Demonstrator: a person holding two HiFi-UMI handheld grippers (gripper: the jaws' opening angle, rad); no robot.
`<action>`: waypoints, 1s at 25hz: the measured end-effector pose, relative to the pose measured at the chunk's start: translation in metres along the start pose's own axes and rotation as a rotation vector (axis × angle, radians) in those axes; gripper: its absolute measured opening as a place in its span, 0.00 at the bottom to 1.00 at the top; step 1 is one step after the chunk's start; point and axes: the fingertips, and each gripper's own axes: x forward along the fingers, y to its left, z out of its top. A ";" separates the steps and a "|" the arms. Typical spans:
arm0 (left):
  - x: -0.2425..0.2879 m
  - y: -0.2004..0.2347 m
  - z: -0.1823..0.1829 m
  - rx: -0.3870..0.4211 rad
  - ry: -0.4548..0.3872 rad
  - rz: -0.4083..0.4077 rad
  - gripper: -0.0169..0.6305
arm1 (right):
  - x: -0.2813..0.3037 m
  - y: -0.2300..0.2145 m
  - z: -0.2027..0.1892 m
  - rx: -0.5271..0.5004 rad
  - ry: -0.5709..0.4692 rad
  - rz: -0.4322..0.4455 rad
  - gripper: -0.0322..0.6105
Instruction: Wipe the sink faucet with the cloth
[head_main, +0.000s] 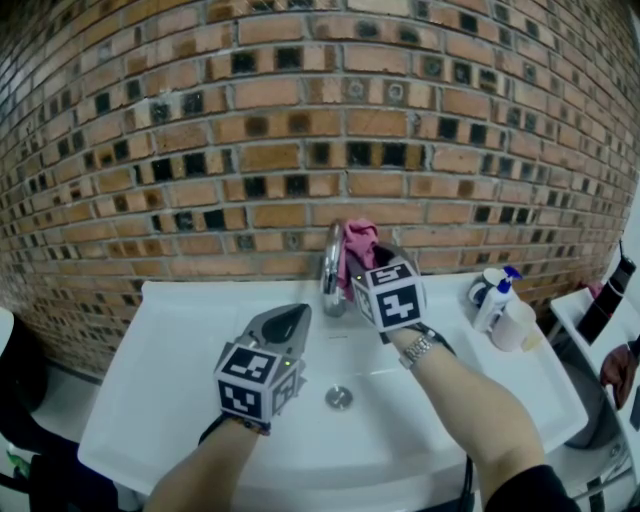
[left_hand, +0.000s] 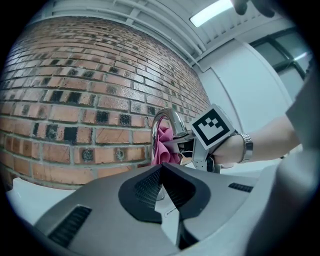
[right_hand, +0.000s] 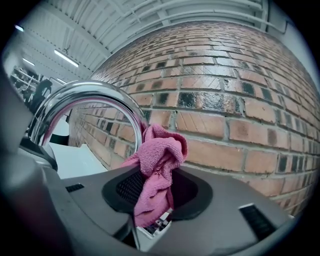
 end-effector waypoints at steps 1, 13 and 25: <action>0.000 0.000 0.000 0.000 0.001 0.000 0.04 | 0.000 0.002 -0.001 -0.003 0.004 0.004 0.26; 0.001 -0.002 -0.002 0.006 0.006 -0.002 0.04 | -0.003 0.012 -0.011 -0.080 0.028 -0.013 0.26; 0.000 -0.003 -0.003 0.008 0.009 -0.003 0.04 | -0.012 0.029 -0.024 -0.162 0.046 -0.049 0.26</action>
